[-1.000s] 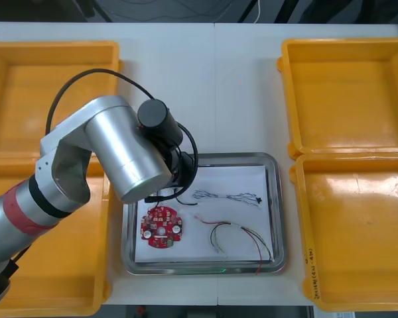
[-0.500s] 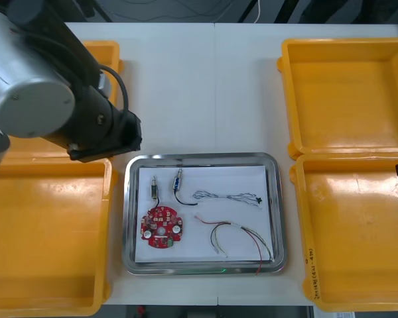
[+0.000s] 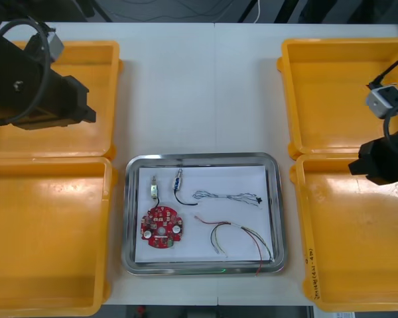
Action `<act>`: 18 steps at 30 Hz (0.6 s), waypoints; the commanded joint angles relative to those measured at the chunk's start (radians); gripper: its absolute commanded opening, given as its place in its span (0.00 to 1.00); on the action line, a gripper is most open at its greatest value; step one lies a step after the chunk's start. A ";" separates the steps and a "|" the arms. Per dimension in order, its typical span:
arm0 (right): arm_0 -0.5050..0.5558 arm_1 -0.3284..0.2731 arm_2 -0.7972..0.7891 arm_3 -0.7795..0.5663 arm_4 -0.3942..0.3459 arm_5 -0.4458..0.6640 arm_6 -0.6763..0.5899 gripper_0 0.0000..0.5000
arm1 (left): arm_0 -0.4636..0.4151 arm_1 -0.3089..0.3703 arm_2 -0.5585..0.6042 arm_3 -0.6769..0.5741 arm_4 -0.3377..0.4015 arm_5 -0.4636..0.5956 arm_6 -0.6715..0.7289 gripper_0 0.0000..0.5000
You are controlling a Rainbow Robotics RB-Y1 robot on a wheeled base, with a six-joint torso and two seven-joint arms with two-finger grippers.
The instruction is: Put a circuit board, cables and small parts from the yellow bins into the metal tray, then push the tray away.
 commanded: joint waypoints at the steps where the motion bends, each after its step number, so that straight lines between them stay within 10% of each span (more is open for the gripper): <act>1: -0.113 -0.030 0.128 -0.049 -0.013 -0.016 -0.048 1.00 | 0.075 0.080 0.104 -0.033 0.037 0.007 -0.044 1.00; 18: -0.365 0.065 0.539 -0.081 0.034 -0.021 -0.052 1.00 | 0.314 0.134 0.334 -0.070 0.028 0.007 -0.270 1.00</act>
